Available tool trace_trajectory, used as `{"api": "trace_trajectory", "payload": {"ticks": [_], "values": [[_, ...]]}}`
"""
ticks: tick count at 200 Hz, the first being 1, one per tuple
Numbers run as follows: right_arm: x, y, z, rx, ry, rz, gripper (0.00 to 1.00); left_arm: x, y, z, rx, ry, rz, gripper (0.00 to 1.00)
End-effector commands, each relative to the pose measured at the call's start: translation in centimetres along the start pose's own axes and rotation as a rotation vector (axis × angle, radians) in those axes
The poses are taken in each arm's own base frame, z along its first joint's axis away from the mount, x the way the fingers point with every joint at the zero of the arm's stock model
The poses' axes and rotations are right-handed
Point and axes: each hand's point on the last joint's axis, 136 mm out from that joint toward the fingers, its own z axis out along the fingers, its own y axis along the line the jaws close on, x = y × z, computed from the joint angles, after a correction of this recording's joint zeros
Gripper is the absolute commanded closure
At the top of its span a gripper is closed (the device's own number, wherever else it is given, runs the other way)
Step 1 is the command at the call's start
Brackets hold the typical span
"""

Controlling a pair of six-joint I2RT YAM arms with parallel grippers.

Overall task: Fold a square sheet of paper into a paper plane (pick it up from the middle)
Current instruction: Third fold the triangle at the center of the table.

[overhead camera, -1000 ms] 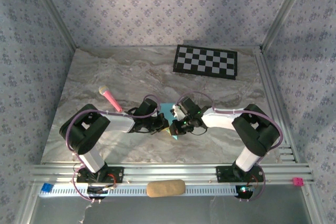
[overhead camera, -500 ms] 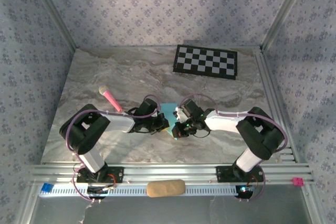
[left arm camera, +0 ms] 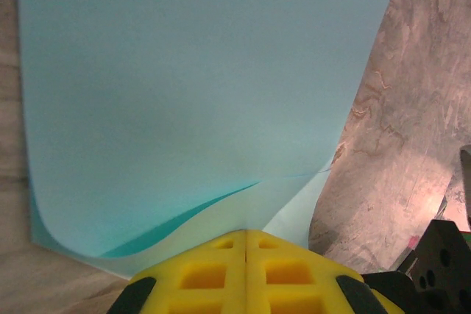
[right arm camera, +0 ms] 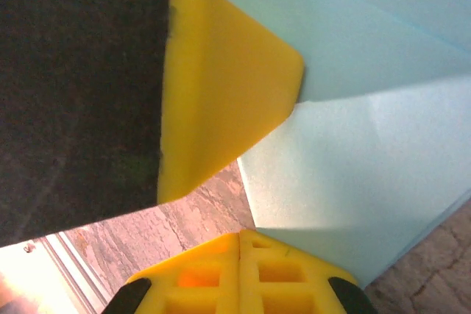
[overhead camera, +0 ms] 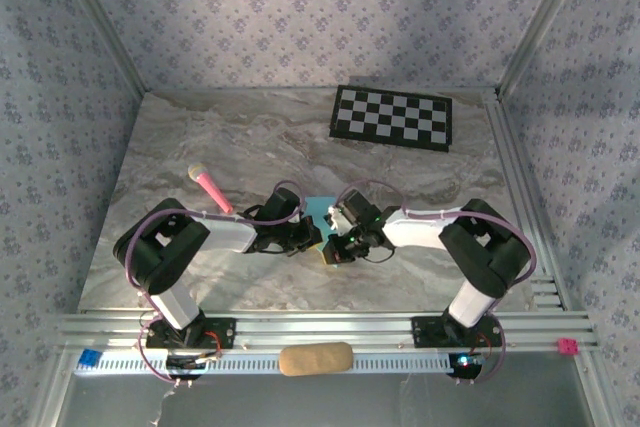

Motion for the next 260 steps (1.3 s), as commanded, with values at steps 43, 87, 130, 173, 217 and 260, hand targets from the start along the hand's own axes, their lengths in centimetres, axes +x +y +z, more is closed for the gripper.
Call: {"api": "trace_trajectory", "payload": {"ticks": [43, 87, 130, 173, 217, 260], "values": [[4.0, -1.9, -0.7, -0.006, 0.048, 0.059, 0.98, -0.1, 2.2, 0.3, -0.083, -0.002, -0.016, 1.00], [5.0, -2.1, -1.4, -0.032, 0.036, 0.089, 0.98, -0.1, 2.2, 0.2, -0.085, -0.001, -0.018, 1.00], [2.0, 1.5, -4.5, -0.120, -0.077, 0.039, 0.96, -0.1, 2.1, 0.2, -0.082, -0.002, -0.017, 1.00], [-0.9, 1.6, -4.0, -0.096, -0.091, 0.105, 0.97, -0.2, 1.9, 0.2, -0.075, -0.004, -0.015, 1.00], [-2.4, 1.2, -2.2, -0.088, -0.080, 0.157, 0.98, -0.2, 1.8, 0.2, -0.071, -0.004, -0.015, 1.00], [-1.6, -1.3, -0.9, -0.017, -0.033, 0.226, 0.99, -0.2, 1.5, 0.2, -0.064, -0.005, -0.011, 1.00]]}}
